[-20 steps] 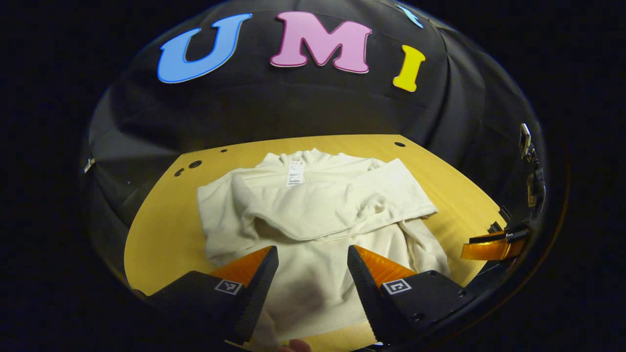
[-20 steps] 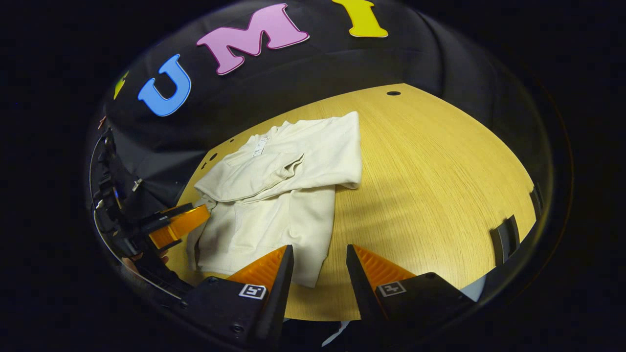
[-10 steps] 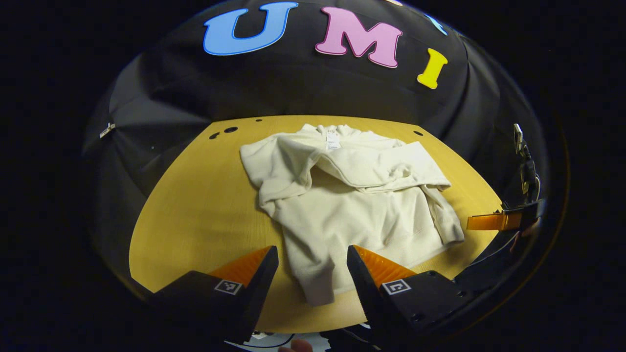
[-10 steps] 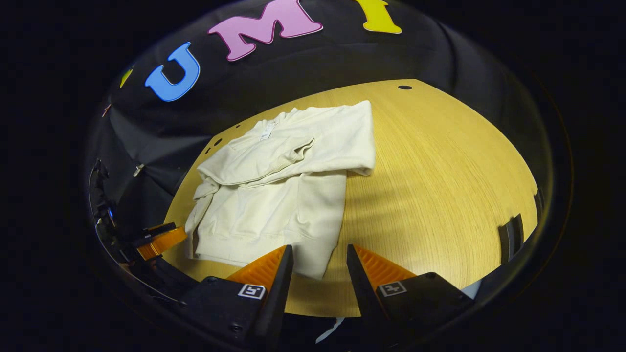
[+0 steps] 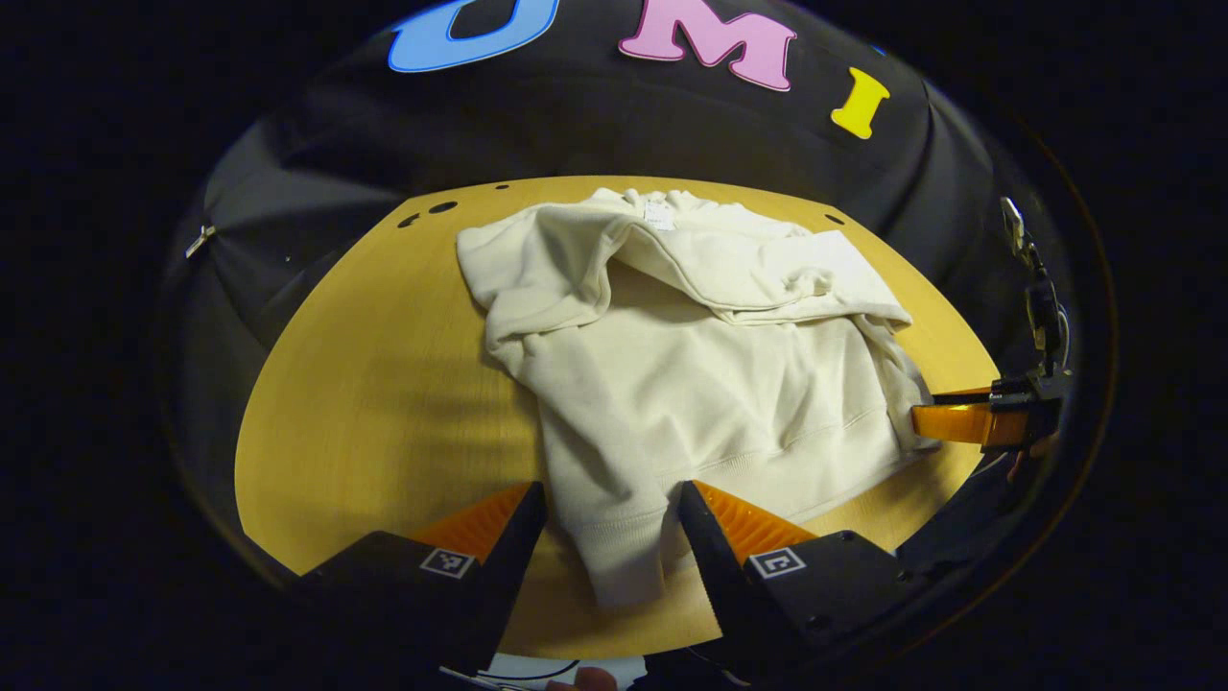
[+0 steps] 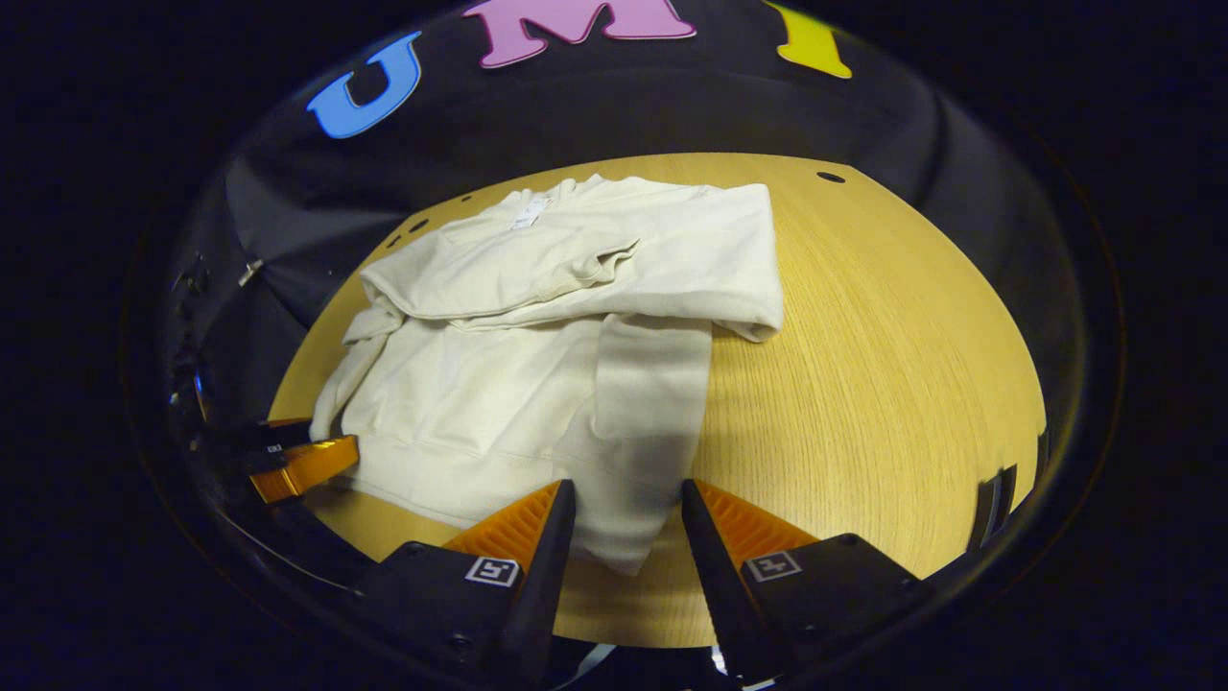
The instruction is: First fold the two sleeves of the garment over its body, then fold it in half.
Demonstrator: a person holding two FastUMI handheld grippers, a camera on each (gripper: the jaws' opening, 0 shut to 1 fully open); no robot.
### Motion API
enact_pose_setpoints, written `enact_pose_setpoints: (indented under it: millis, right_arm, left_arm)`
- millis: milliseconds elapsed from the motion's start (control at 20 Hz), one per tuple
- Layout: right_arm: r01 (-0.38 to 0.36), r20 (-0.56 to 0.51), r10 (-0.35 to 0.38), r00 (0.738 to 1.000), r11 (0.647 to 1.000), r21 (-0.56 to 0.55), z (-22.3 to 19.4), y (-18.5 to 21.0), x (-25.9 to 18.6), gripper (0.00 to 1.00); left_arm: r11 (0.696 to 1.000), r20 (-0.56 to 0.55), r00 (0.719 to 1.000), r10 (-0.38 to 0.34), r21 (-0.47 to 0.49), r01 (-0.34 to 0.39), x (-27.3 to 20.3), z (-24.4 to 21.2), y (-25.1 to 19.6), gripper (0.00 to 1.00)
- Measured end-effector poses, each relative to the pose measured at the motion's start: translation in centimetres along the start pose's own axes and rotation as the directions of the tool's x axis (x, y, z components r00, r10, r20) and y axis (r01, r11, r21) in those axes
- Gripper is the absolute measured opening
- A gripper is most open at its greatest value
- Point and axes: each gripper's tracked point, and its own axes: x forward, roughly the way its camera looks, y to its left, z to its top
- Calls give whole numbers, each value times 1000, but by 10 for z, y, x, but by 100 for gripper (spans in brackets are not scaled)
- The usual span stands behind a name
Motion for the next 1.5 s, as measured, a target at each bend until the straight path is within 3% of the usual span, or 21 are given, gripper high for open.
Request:
enact_pose_setpoints:
  millis: [50, 100, 150, 250, 350, 400, 450, 500, 600, 750, 850, 900, 950, 1100, 1500]
  right_arm:
    - [8, -1, -8, 1000, 1000, -30, 0, 1, 3, 56]
    - [8, 16, -8, 1000, 999, -41, 4, 5, 4, 83]
    - [8, 13, -7, 1000, 999, -35, 2, 7, 6, 70]
    - [8, 19, -8, 1000, 1000, -3, 2, 8, 5, 71]
    - [-45, 15, 45, 999, 999, 8, -1, 19, 5, 60]
    - [-62, 20, 62, 998, 998, 4, 0, 21, 5, 28]
    - [-74, 12, 75, 997, 997, -14, -1, 22, 3, 28]
    - [-86, 15, 86, 996, 996, -33, 0, 23, 3, 17]
    - [-111, 1, 111, 994, 993, -36, -3, 23, 0, 13]
    - [-158, -12, 159, 987, 987, 37, 1, 18, -4, 13]
    - [-199, -11, 200, 980, 977, 81, 8, 16, -9, 13]
    - [-223, -3, 224, 975, 970, 97, 13, 17, -11, 13]
    - [-246, 5, 246, 969, 964, 100, 18, 17, -14, 13]
    - [-294, 18, 294, 956, 949, 112, 37, 17, -26, 13]
    - [-357, 147, 336, 930, 920, 160, 117, 17, -55, 12]
  left_arm:
    - [1000, -10, 1000, 16, 3, -16, 2, -2, 1, 88]
    - [1000, 18, 1000, 19, 9, -19, 4, 3, 0, 93]
    - [1000, 24, 999, 27, 6, -27, 5, 1, -1, 92]
    - [999, 61, 997, 51, -20, -50, 5, 1, -2, 94]
    - [1000, 58, 998, 23, -6, -22, 7, 0, -9, 94]
    - [1000, 41, 999, -3, 4, 3, 7, 1, -16, 76]
    - [1000, 43, 999, -30, -3, 30, 8, 2, -21, 70]
    - [999, 44, 998, -33, -32, 35, 7, 3, -20, 22]
    - [992, 25, 999, -44, -118, 47, 5, 1, -18, 10]
    - [978, -20, 996, -84, -194, 78, -6, -7, -17, 7]
    - [979, -51, 993, -104, -181, 93, -8, -10, -13, 7]
    - [980, -60, 991, -115, -168, 104, -10, -9, -14, 2]
    - [981, -65, 990, -128, -155, 117, -13, -6, -17, 7]
    - [974, -91, 981, -170, -168, 154, -24, 5, -21, 6]
    - [965, -48, 973, -226, -149, 217, -62, 69, -22, 7]
